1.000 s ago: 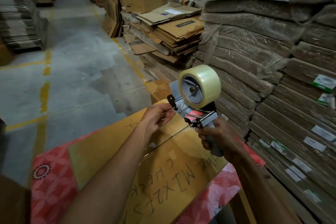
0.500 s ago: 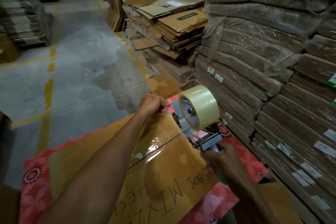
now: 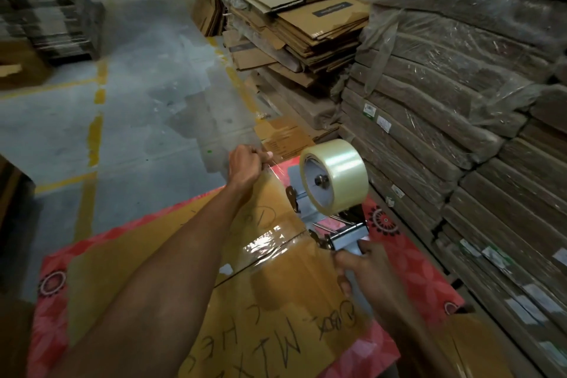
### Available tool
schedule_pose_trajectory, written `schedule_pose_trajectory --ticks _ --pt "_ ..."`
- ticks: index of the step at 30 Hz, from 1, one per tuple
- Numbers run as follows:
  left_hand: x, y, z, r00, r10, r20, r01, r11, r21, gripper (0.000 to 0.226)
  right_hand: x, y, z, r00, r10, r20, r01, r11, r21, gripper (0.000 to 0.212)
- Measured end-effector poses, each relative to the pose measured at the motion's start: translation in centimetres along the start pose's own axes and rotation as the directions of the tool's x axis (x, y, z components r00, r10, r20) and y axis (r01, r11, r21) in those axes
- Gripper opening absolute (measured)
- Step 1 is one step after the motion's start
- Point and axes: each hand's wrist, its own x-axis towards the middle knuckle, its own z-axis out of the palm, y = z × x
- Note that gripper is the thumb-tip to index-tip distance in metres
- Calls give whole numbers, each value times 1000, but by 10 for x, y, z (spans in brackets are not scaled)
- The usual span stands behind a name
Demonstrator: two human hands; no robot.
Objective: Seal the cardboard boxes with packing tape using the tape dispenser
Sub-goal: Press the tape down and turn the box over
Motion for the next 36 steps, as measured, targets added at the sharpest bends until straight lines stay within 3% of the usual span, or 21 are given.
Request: schedule_pose_trajectory --ticks 6,13,17,21,25,30,34,36 --pt "9 -16 -8 999 -39 -23 38 999 -37 28 7 0 6 1000 17 24 -18 1000 19 21" --pt "11 -16 -7 995 -78 -64 81 996 43 31 12 -1 9 999 12 48 -10 999 -40 14" --pt "14 -15 -11 991 -131 -24 133 986 97 17 10 -2 9 999 20 44 -17 998 -61 14" --pt "15 -13 -19 984 -153 88 124 956 265 34 11 -5 10 998 56 28 -53 995 -89 20" --pt "14 -2 -25 980 -101 171 -1 857 516 44 16 -6 15 996 85 -14 -87 988 -128 19" --pt "-3 2 -5 972 201 120 -224 653 724 35 17 -8 16 993 113 -30 -116 985 -126 14" --pt "2 -3 -19 998 31 59 -63 721 690 41 16 -10 16 993 115 -39 -119 982 -146 13" --pt "0 -1 -21 984 174 40 -152 695 703 22 15 -10 16 992 116 -48 -122 981 -149 13"
